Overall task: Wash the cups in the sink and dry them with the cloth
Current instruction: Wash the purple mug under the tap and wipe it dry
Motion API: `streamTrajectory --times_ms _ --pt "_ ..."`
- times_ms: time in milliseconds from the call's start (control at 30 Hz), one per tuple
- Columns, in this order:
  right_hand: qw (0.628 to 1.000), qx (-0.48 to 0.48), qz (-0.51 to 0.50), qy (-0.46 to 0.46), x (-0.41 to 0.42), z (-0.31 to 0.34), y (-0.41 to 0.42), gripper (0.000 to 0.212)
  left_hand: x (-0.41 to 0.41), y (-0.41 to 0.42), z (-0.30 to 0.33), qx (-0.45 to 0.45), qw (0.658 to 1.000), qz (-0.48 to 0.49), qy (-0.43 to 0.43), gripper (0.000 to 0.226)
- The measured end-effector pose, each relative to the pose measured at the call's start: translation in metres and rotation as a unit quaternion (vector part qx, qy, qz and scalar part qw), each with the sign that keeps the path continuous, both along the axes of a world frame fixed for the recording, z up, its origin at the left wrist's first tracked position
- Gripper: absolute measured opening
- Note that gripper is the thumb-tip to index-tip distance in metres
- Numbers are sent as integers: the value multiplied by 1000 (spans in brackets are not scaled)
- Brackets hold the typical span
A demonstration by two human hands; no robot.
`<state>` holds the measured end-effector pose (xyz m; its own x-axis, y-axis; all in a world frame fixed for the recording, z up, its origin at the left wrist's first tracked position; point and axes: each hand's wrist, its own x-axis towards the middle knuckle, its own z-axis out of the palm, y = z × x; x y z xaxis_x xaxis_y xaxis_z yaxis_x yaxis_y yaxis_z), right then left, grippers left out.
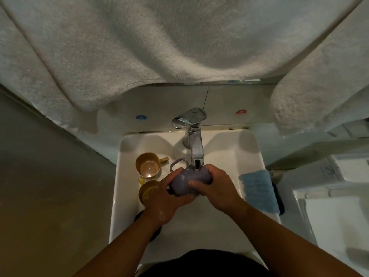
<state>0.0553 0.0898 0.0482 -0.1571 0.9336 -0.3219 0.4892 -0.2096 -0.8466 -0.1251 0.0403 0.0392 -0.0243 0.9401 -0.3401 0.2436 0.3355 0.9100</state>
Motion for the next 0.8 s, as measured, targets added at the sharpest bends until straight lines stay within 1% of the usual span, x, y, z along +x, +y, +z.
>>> streamTrajectory --times_ms 33,67,100,133,167,200,233,267,300,367,400,433,467,500,533,567,600,633,700,767,800 --pt "1000 -2 -24 11 0 -1 2 9 1 -1 1 1 1000 -5 6 82" --pt "999 -2 -44 11 -1 0 4 9 2 -1 1 1 1000 -8 11 82" --pt "998 -7 -49 24 0 -1 4 9 2 -2 1 -4 1000 -8 9 82" --pt "999 -10 -26 24 1 0 3 5 1 -2 2 -10 1000 -3 2 81" --pt "1000 -3 1 27 1 0 1 13 0 -2 1 -14 1000 2 -6 81" --pt "999 3 35 8 2 2 -2 25 -1 -2 0 -12 1000 4 -11 82" --pt "999 9 40 0 2 -1 -3 30 -2 -2 -2 -6 1000 1 -7 83" --pt "1000 6 21 -14 1 0 -1 23 -2 -2 -3 1 1000 -6 5 84" --pt "1000 -2 -14 -9 1 0 2 11 -1 -3 -4 5 1000 -14 21 86" --pt "998 -8 -66 -8 -1 -2 5 15 1 -2 -3 8 999 -18 40 88" --pt "999 -12 -49 -3 -2 -3 3 10 1 -2 -3 17 999 -17 46 89" --pt "999 -15 -26 9 -3 0 1 17 1 -1 -4 31 998 -17 55 89" --pt "1000 -22 6 10 -4 0 -2 34 1 0 -5 48 996 -23 66 88" --pt "999 -26 19 18 -4 -1 -4 42 0 1 -6 59 995 -31 73 86" --pt "999 -27 6 20 -5 0 -5 38 0 2 -6 62 994 -38 78 85" --pt "999 -30 -27 27 -6 0 -3 24 0 3 -4 59 994 -42 80 85" --pt "997 -33 -65 32 -6 2 0 8 0 3 -3 54 995 -42 78 84" --pt "995 -37 -91 31 -6 2 2 7 1 2 -2 45 996 -34 68 84" --pt "992 -44 -103 56 -4 4 3 13 3 0 -1 24 999 2 32 86" --pt "992 -53 -70 86 2 1 1 13 4 -1 -3 -9 999 33 -7 86" --pt "994 -56 -46 83 4 0 0 26 3 -2 -4 -27 999 34 -13 84"
